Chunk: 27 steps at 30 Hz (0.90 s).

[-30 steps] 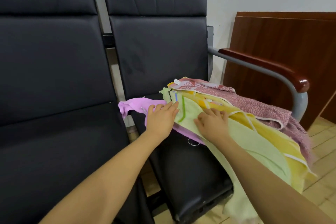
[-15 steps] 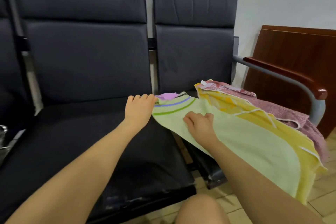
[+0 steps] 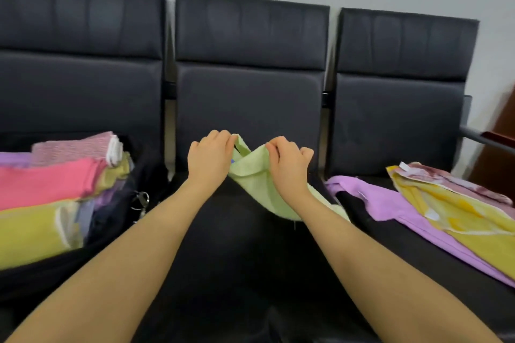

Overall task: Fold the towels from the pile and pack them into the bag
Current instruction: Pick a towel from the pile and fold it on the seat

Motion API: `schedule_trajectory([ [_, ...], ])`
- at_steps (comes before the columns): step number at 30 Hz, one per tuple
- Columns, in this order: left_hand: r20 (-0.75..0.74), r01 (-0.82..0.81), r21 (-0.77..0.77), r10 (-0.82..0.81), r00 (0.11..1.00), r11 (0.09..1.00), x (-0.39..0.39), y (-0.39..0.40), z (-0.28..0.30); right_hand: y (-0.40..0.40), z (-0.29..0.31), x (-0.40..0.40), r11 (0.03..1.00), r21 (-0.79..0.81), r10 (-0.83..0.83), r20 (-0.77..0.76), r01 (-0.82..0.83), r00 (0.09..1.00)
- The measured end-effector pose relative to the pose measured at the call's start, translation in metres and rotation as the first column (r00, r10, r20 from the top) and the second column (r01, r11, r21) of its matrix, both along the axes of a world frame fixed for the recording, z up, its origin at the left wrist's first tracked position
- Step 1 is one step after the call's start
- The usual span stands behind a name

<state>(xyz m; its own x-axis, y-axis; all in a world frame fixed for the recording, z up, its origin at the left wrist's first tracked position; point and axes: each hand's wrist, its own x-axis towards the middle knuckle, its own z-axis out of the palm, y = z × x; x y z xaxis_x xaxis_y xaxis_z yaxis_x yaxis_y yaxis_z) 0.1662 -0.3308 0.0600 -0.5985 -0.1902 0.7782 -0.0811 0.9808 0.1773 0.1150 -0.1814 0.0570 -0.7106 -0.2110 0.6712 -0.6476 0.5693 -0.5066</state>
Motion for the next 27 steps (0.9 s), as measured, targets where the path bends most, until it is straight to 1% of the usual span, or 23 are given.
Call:
schedule_trajectory([
  [1,-0.006,-0.004,0.008,0.004,1.0,1.0,-0.004,-0.009,0.005,-0.012,0.003,-0.002,0.999,-0.033,0.02,-0.005,-0.02,1.0],
  [2,0.019,-0.013,0.03,0.012,1.0,0.999,-0.008,-0.017,0.01,-0.025,0.006,-0.005,0.997,-0.07,0.041,-0.013,-0.042,0.999],
  [3,0.044,-0.024,0.054,0.021,0.999,0.998,-0.011,-0.023,0.014,-0.036,0.011,-0.008,0.992,-0.104,0.063,-0.019,-0.065,0.998],
  [5,0.047,-0.05,0.118,0.045,0.998,0.992,-0.016,-0.034,0.015,-0.056,0.018,-0.013,0.983,-0.159,0.095,-0.015,-0.096,0.995],
  [8,0.121,-0.088,0.231,0.061,0.991,0.969,-0.019,-0.047,0.002,-0.068,0.011,-0.014,0.973,-0.186,0.153,0.072,-0.137,0.986],
  [10,0.178,-0.099,0.245,0.056,0.982,0.964,-0.014,-0.048,-0.018,-0.059,-0.009,-0.013,0.971,-0.134,0.22,0.16,-0.2,0.962],
  [12,0.24,-0.109,0.224,0.054,0.969,0.969,-0.005,-0.04,-0.042,-0.042,-0.034,-0.011,0.97,-0.008,0.239,0.236,-0.244,0.942],
  [14,0.324,-0.104,0.216,0.029,0.945,0.971,0.006,-0.023,-0.066,-0.017,-0.057,-0.011,0.959,0.123,0.207,0.315,-0.256,0.926],
  [16,0.421,-0.088,0.211,-0.009,0.907,0.974,0.013,-0.001,-0.083,0.014,-0.077,-0.011,0.928,0.253,0.155,0.403,-0.272,0.902],
  [18,0.539,-0.016,0.136,-0.06,0.84,0.991,0.016,0.026,-0.095,0.05,-0.092,-0.011,0.857,0.402,0.128,0.442,-0.323,0.888],
  [19,0.604,0.051,0.081,-0.09,0.792,0.995,0.018,0.038,-0.101,0.065,-0.097,-0.011,0.806,0.47,0.136,0.446,-0.361,0.885],
  [20,0.678,0.131,0.048,-0.129,0.724,0.99,0.02,0.052,-0.106,0.08,-0.101,-0.01,0.743,0.537,0.152,0.445,-0.399,0.882],
  [22,0.821,0.258,0.065,-0.198,0.535,0.964,0.027,0.077,-0.117,0.103,-0.109,-0.006,0.606,0.644,0.17,0.469,-0.467,0.867],
  [23,0.875,0.276,0.092,-0.21,0.436,0.957,0.031,0.086,-0.126,0.112,-0.114,-0.003,0.547,0.673,0.153,0.504,-0.498,0.85],
  [24,0.912,0.273,0.106,-0.203,0.356,0.956,0.034,0.09,-0.136,0.119,-0.119,0.0,0.494,0.694,0.125,0.539,-0.523,0.833],
  [25,0.932,0.264,0.099,-0.183,0.314,0.959,0.036,0.089,-0.142,0.123,-0.125,0.004,0.447,0.713,0.092,0.564,-0.54,0.821],
  [27,0.943,0.25,0.051,-0.129,0.306,0.967,0.036,0.079,-0.15,0.122,-0.134,0.008,0.39,0.744,0.054,0.57,-0.542,0.82],
])
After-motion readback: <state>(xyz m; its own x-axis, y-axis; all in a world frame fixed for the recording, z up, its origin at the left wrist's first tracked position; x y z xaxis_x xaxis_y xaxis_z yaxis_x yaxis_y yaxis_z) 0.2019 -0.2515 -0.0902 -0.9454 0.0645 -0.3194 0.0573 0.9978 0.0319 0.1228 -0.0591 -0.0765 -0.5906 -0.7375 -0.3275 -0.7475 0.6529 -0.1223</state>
